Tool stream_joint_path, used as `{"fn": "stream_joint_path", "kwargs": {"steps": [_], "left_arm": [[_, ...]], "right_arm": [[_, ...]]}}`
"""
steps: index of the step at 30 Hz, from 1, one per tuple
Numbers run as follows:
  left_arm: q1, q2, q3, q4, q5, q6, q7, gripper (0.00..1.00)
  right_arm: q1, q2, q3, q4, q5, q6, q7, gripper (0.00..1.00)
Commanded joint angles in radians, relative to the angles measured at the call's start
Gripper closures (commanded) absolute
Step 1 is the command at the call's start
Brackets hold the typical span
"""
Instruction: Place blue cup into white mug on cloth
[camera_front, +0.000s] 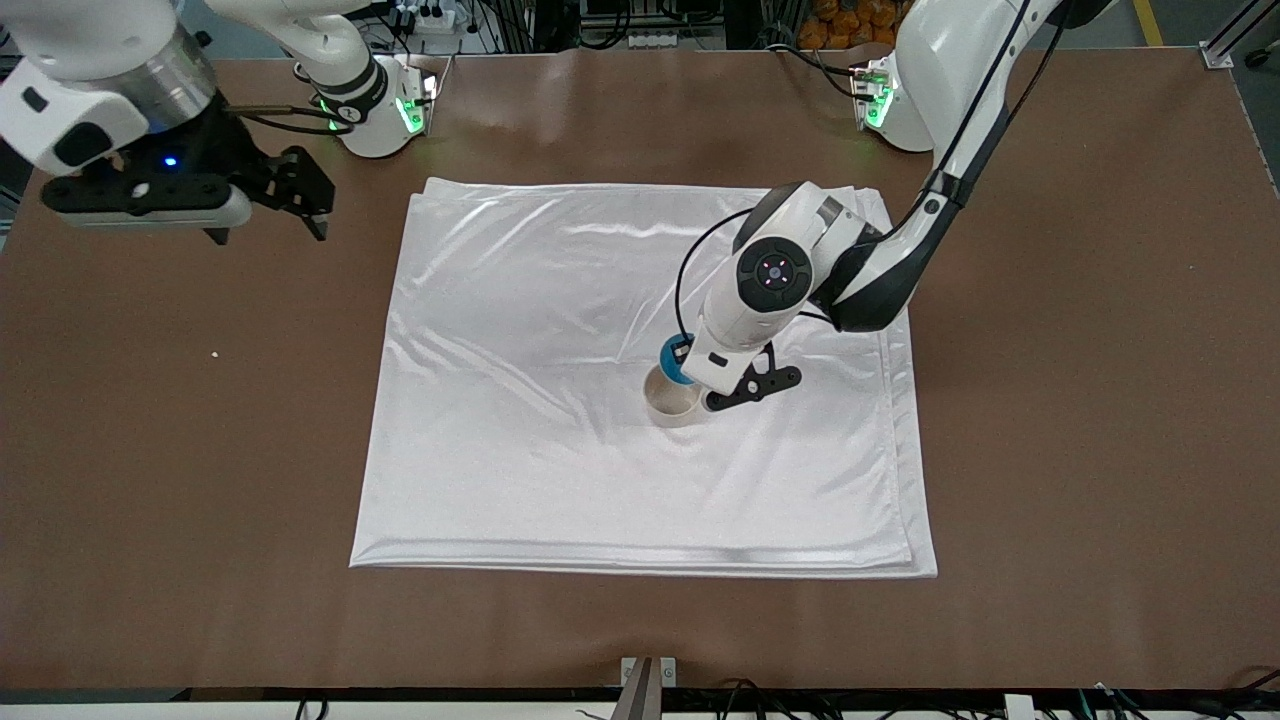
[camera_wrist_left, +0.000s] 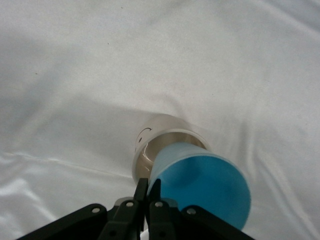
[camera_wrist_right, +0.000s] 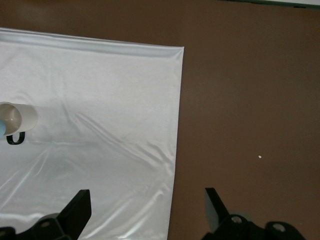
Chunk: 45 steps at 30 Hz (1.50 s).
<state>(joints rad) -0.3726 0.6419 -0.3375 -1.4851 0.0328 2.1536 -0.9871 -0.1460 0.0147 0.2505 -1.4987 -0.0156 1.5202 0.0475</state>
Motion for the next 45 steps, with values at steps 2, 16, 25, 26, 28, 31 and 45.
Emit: {"fn": "stream_joint_path", "kwargs": {"steps": [2, 16, 25, 26, 28, 31, 45], "left_arm": [[-0.017, 0.033, 0.021, 0.029, 0.01, 0.028, -0.016, 1.0], [-0.052, 0.051, 0.057, 0.025, 0.022, 0.028, -0.005, 0.0], [-0.061, 0.053, 0.057, 0.025, 0.073, 0.028, -0.013, 0.0], [-0.058, 0.051, 0.057, 0.025, 0.075, 0.028, -0.012, 0.0], [-0.055, 0.05, 0.058, 0.025, 0.076, 0.028, -0.007, 0.0], [-0.051, 0.042, 0.08, 0.025, 0.093, 0.026, -0.001, 0.0], [0.058, 0.033, 0.124, 0.023, 0.148, 0.023, 0.133, 0.0]], "right_arm": [[-0.03, -0.053, -0.01, -0.084, 0.028, 0.047, -0.05, 0.0], [-0.046, -0.067, -0.046, -0.129, 0.028, 0.08, -0.129, 0.0], [-0.046, -0.067, -0.046, -0.13, 0.029, 0.08, -0.132, 0.0], [-0.046, -0.068, -0.046, -0.13, 0.029, 0.08, -0.132, 0.0], [-0.046, -0.068, -0.046, -0.13, 0.029, 0.08, -0.132, 0.0], [-0.046, -0.07, -0.046, -0.13, 0.029, 0.078, -0.132, 0.0], [-0.026, -0.07, -0.074, -0.129, 0.04, 0.077, -0.133, 0.0]]}}
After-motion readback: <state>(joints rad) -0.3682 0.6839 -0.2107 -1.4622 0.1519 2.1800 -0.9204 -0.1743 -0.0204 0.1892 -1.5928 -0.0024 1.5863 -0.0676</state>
